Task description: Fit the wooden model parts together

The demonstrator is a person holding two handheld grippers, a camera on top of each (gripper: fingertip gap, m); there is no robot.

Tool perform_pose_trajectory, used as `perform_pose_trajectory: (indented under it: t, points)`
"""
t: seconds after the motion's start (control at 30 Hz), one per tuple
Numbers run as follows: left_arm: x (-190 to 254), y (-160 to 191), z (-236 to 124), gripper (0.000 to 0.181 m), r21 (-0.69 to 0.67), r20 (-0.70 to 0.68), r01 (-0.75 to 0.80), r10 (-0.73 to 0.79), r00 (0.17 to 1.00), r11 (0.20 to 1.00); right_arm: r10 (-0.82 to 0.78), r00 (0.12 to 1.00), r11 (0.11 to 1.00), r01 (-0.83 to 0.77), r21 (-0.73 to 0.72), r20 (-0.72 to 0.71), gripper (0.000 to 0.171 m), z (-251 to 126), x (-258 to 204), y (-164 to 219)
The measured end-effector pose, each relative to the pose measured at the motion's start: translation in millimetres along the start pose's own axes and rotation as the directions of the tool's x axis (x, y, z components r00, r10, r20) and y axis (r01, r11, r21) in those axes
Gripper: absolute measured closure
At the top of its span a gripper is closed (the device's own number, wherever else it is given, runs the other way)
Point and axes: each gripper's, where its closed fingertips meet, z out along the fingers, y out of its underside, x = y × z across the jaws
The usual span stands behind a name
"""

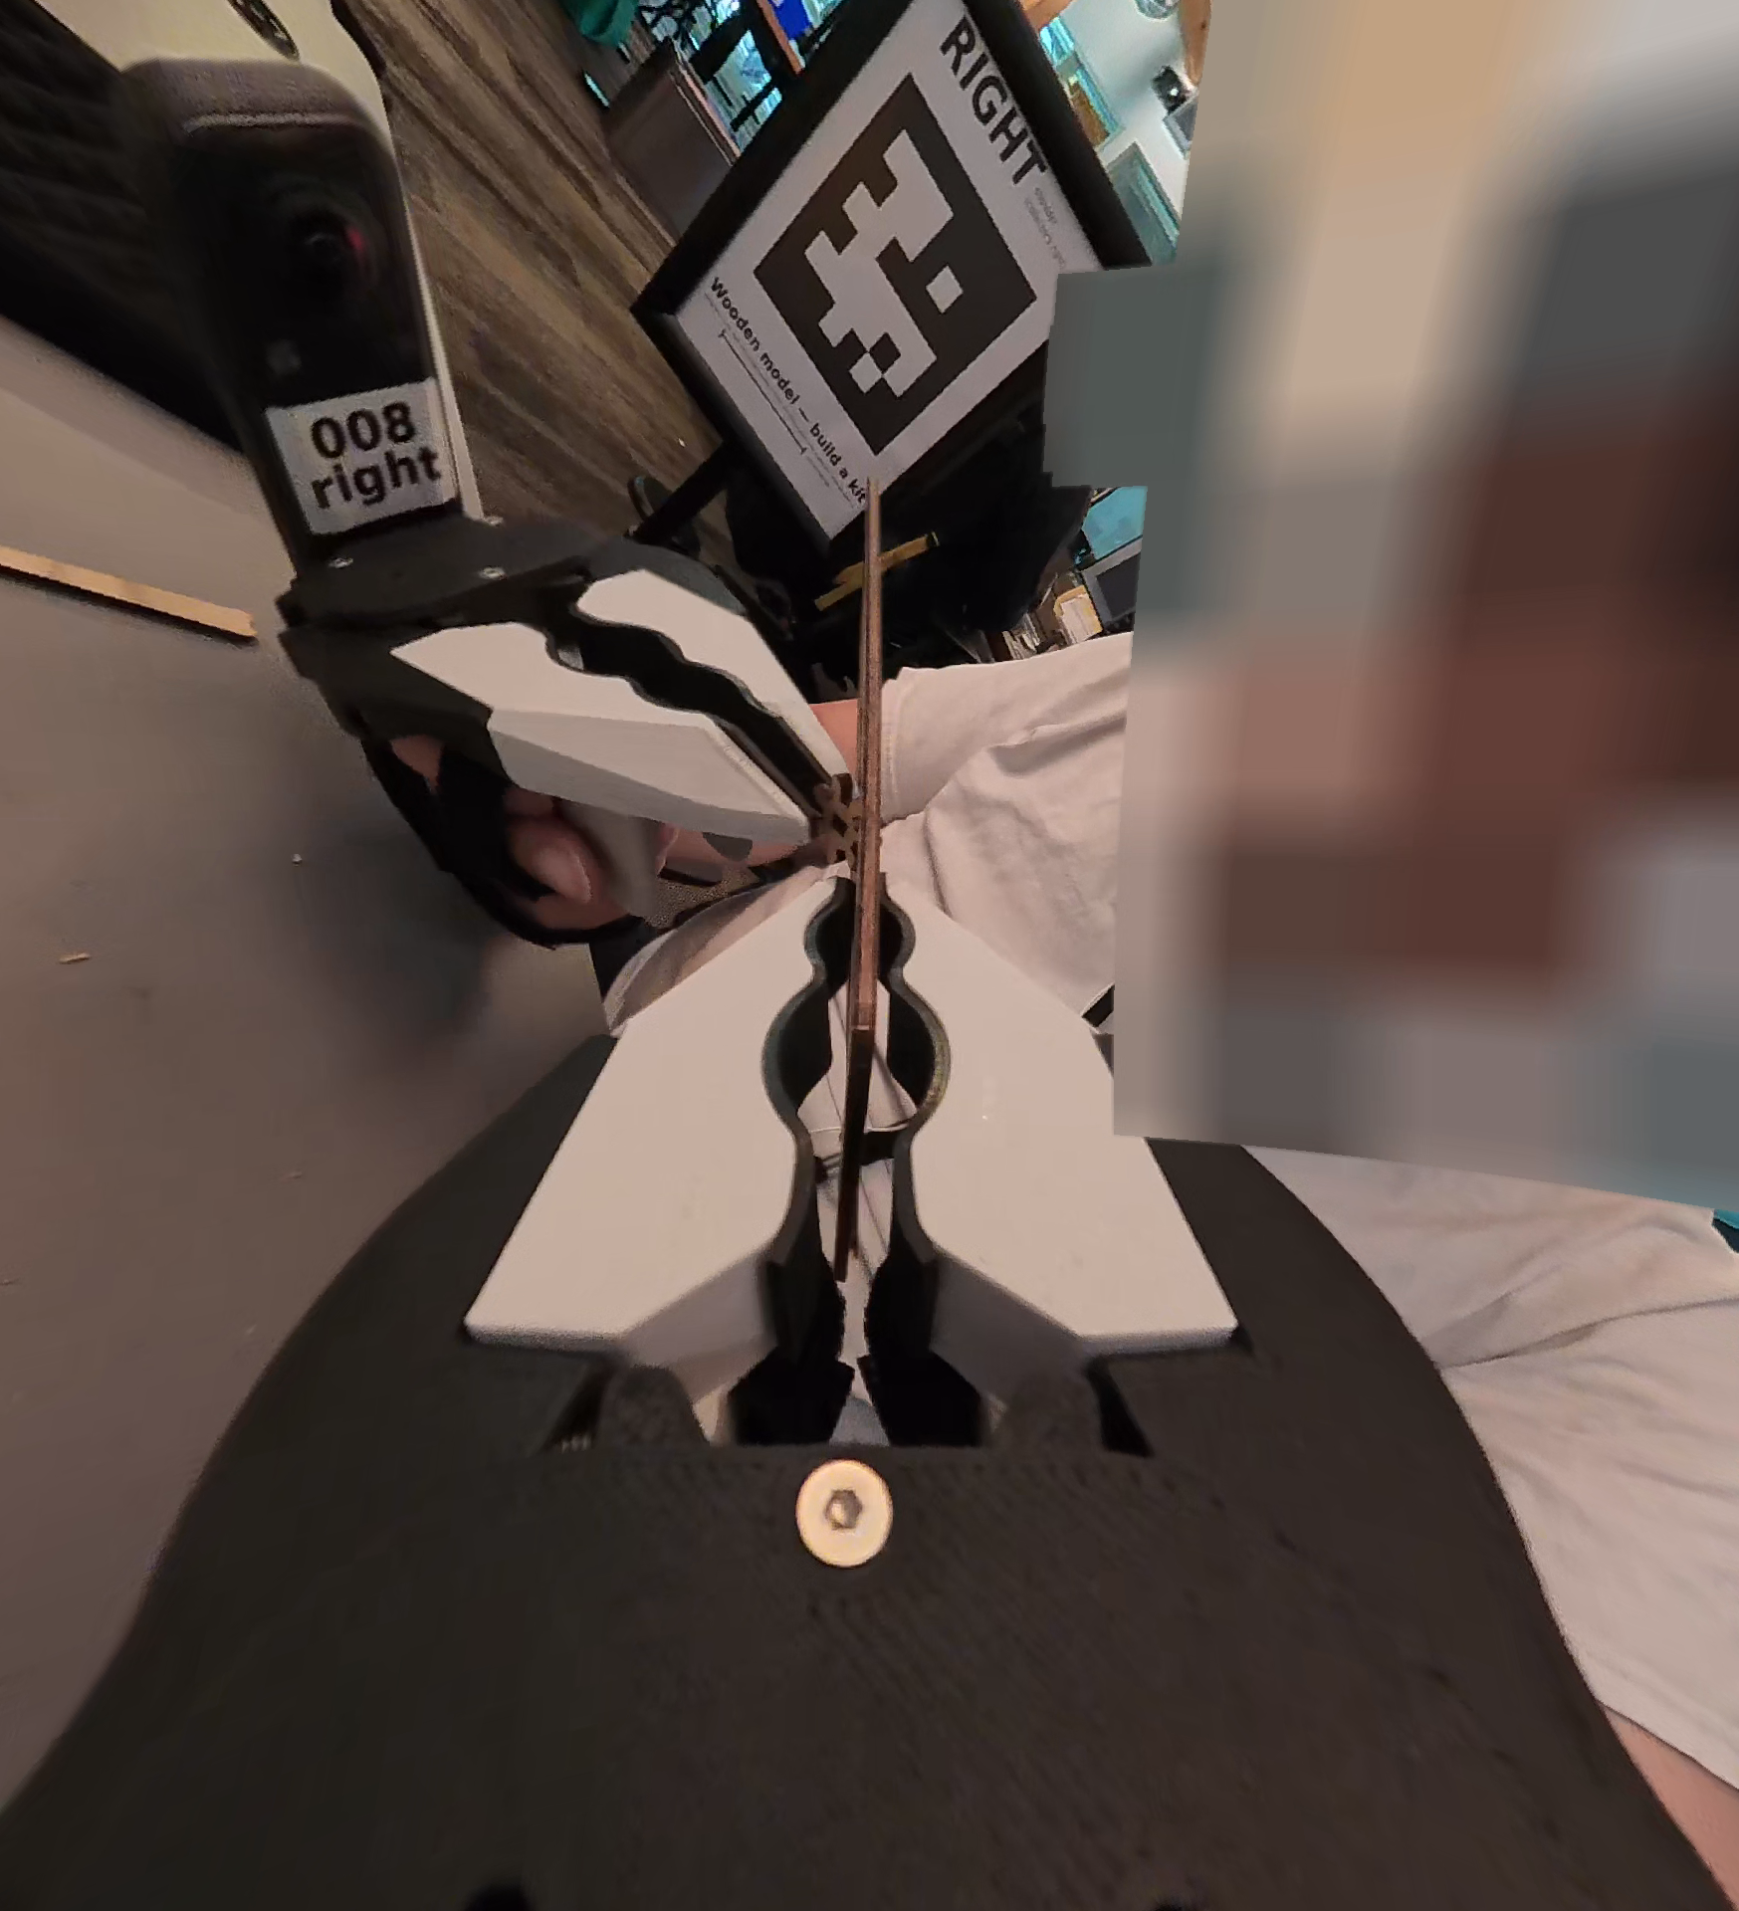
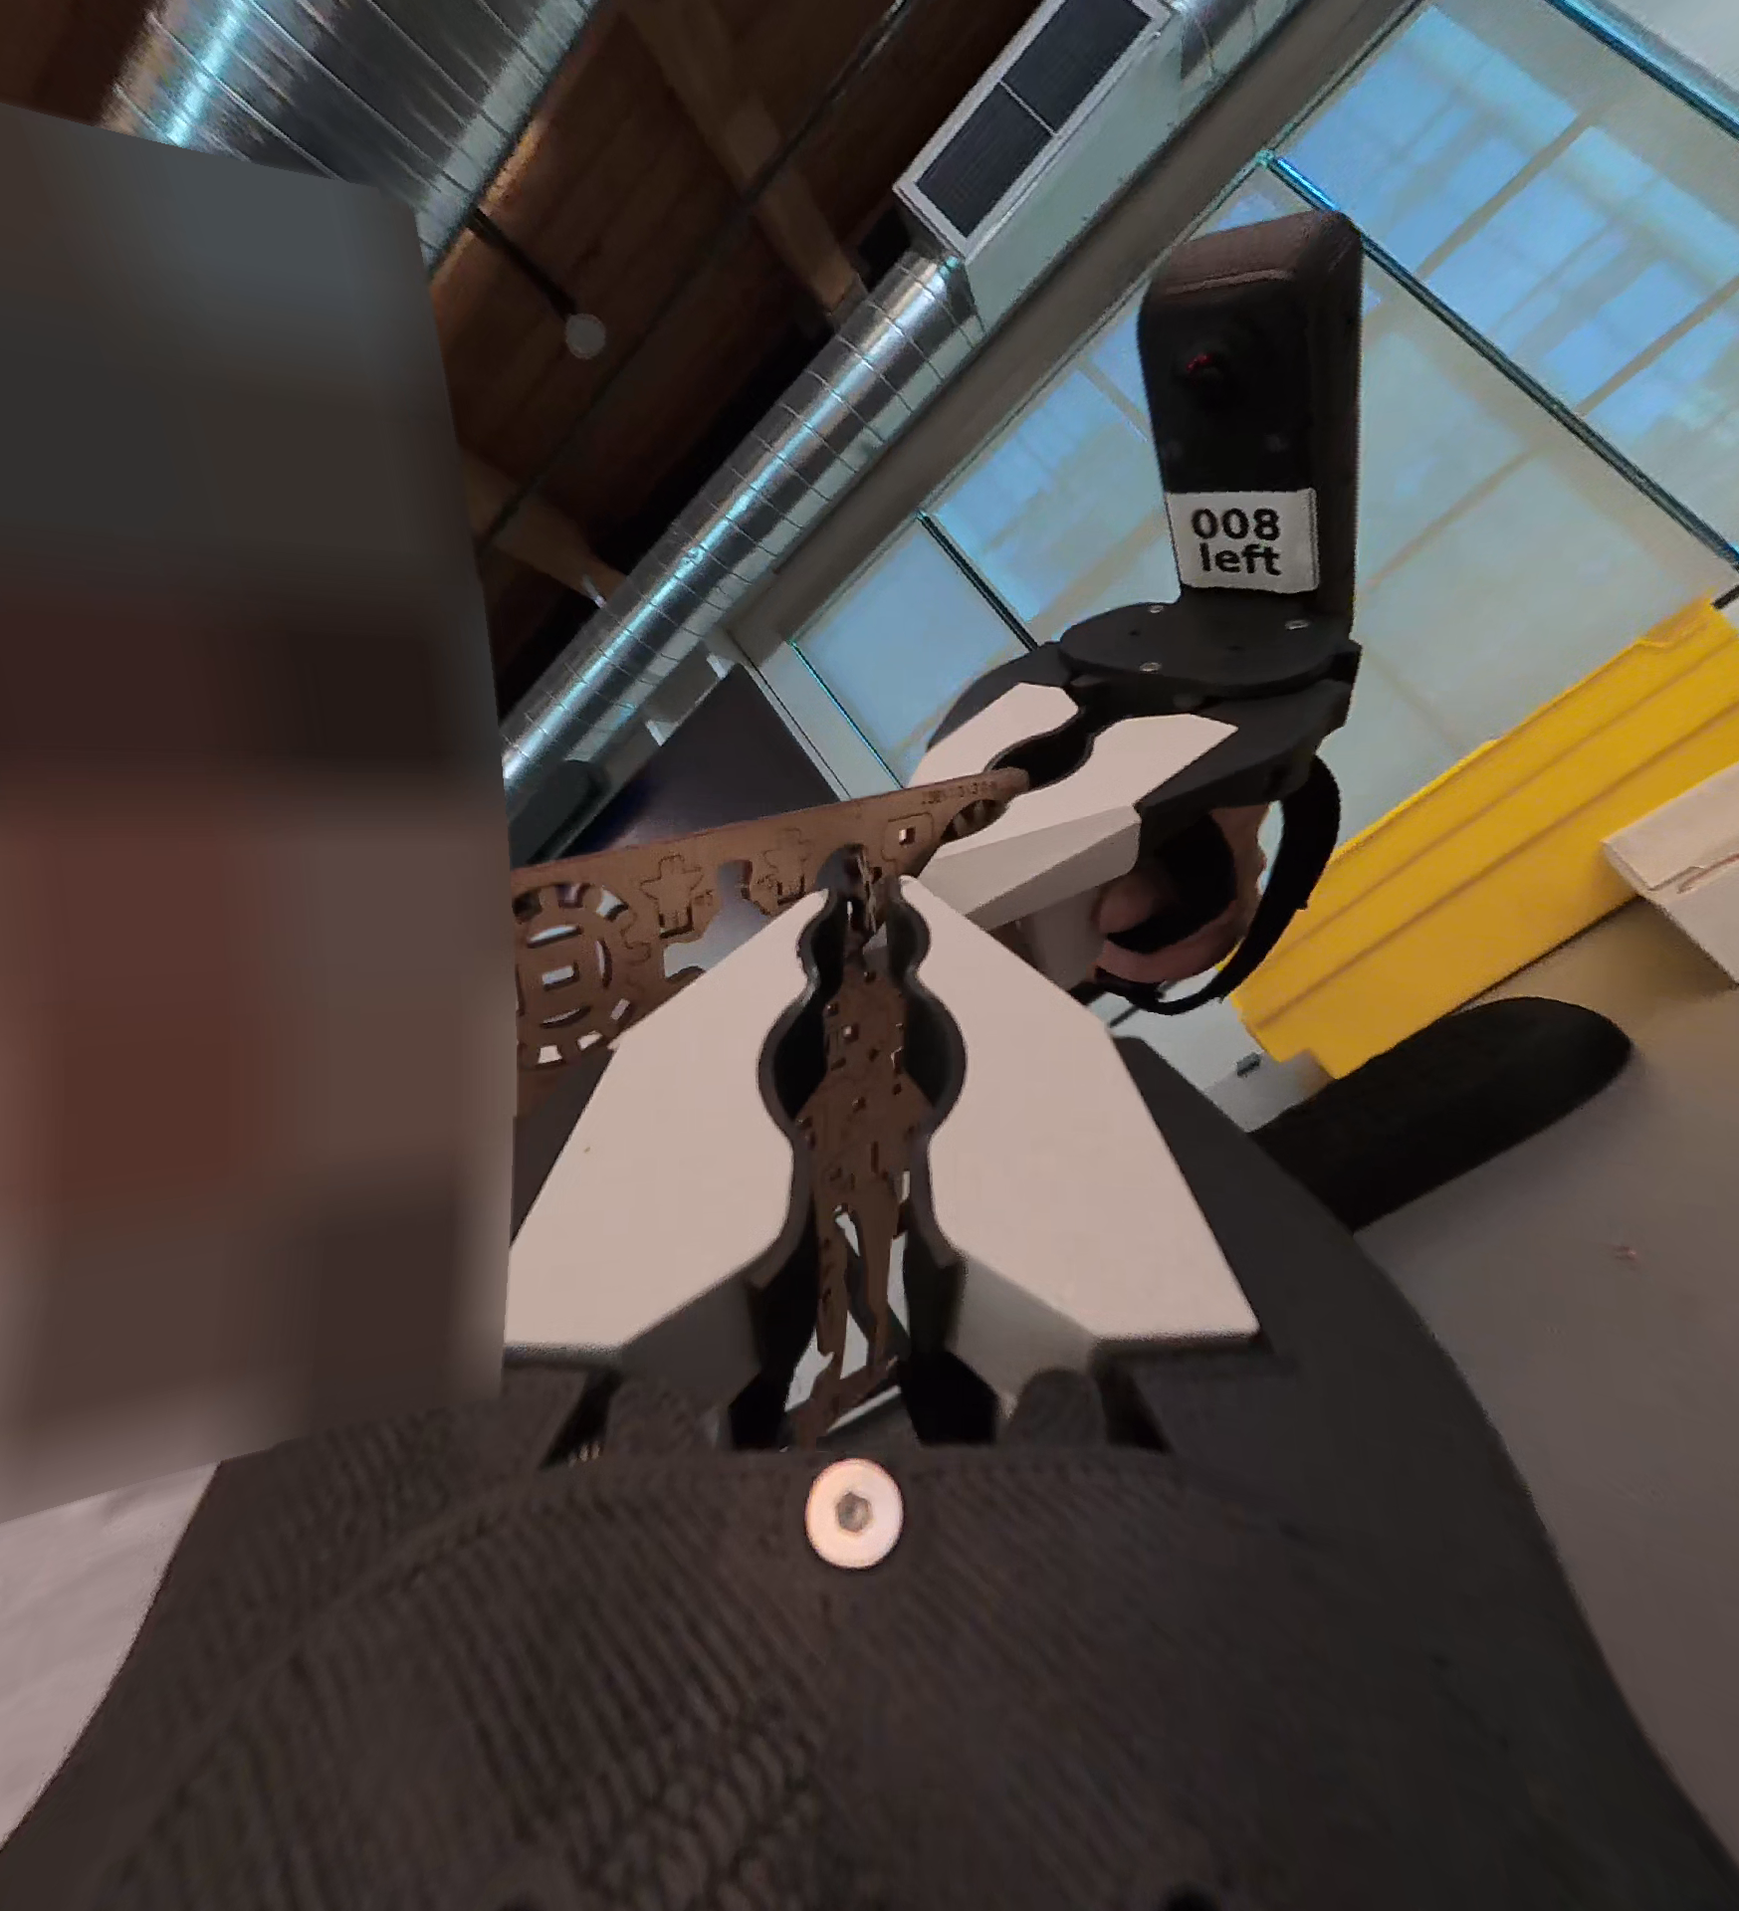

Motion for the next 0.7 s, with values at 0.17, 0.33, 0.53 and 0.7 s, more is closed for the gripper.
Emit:
perform_pose_trajectory:
  t: [0.17,0.33,0.53,0.7]
  points:
    - [1,-1,0,0.181,-0.004,0.001,-0.002,0.002,1.0,1.0,0.018,1.0,1.0,-0.018,-0.01,-0.007,0.166,1,-1,0]
    - [0,6,0,0.181,-0.042,-0.002,0.029,-0.029,1.0,0.999,-0.18,0.98,0.978,0.169,-0.118,-0.084,0.166,0,2,7]
    - [3,6,1,0.181,-0.07,0.015,0.029,-0.028,1.0,0.997,-0.165,0.985,0.98,0.158,-0.119,-0.05,0.17,3,-4,7]
    - [-2,8,0,0.181,-0.089,0.057,0.026,-0.021,0.998,0.996,-0.207,0.973,0.975,0.197,-0.108,-0.097,0.17,1,2,9]
